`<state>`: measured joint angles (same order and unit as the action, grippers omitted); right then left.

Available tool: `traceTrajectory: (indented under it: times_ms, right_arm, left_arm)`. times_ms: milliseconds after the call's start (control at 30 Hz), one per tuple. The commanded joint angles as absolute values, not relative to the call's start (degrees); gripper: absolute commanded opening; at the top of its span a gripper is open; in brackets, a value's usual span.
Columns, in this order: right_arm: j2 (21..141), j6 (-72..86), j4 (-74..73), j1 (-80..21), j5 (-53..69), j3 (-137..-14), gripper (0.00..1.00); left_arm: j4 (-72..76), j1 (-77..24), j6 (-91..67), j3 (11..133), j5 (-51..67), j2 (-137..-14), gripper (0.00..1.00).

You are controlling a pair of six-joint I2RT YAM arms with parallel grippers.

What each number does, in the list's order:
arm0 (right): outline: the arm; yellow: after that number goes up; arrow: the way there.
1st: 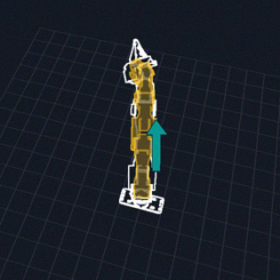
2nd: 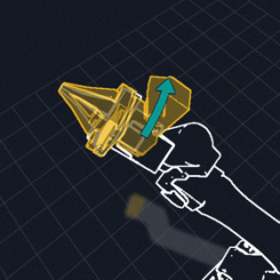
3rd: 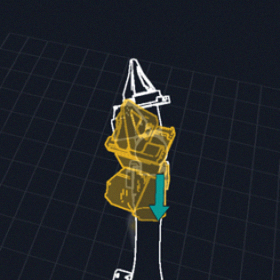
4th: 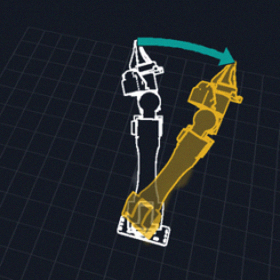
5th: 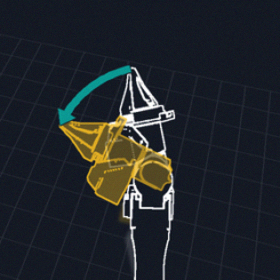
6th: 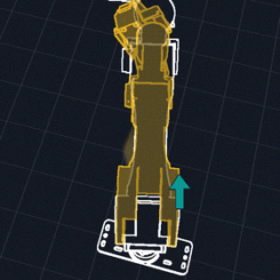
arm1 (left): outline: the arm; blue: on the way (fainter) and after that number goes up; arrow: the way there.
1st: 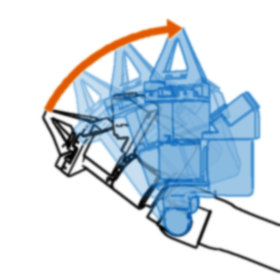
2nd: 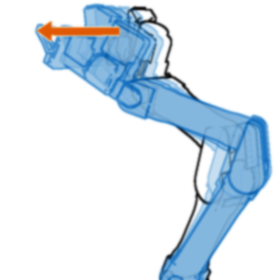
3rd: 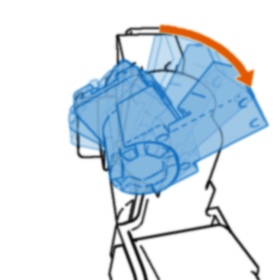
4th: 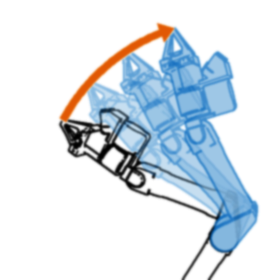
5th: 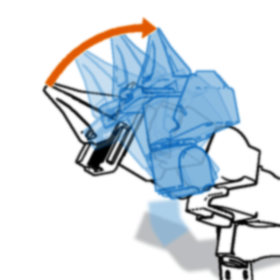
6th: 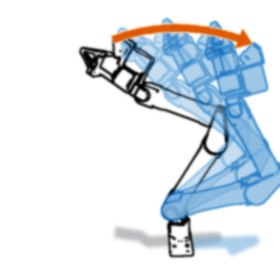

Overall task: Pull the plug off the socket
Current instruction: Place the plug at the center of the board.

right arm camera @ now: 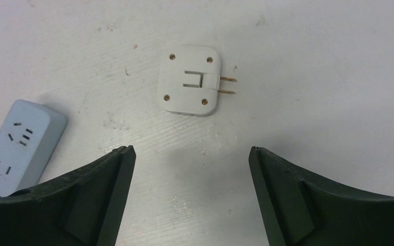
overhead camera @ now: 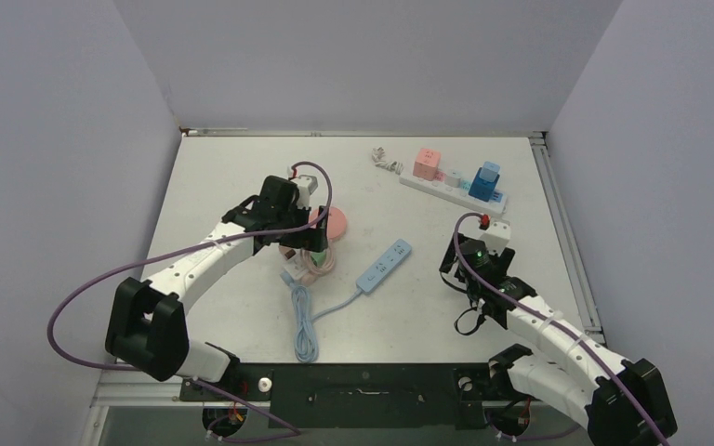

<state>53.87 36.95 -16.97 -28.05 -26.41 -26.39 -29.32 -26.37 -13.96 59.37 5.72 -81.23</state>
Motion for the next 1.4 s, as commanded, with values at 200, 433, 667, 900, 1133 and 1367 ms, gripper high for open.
traceTrajectory:
  times_ms: [200,433,667,900,1133,1367]
  right_arm:
    - [57.5,27.0,2.8,-27.6,-22.7,-29.8,0.91]
    - [60.2,26.1,7.9,-27.7,-20.3,-27.0,0.92]
    - [58.2,25.6,9.0,-27.7,-19.6,-24.1,0.93]
    - [59.2,25.3,9.9,-27.7,-17.9,-24.3,0.93]
    - [60.7,24.7,11.2,-27.7,-14.6,-24.5,0.95]
    - [64.1,22.1,15.5,-28.0,-3.3,-25.6,1.00]
  left_arm:
    - [-27.0,-25.5,-13.7,61.0,6.3,-86.0,0.68]
    - [-25.7,-25.8,-12.8,59.9,7.6,-86.5,0.43]
    - [-21.9,-31.0,-8.4,56.1,10.1,-81.6,0.27]
    - [-20.8,-39.4,-4.5,53.4,11.9,-78.7,0.26]
    - [-19.8,-44.2,-3.4,51.5,17.9,-77.4,0.26]
    - [-20.6,-50.3,-3.6,49.4,18.0,-75.4,0.33]
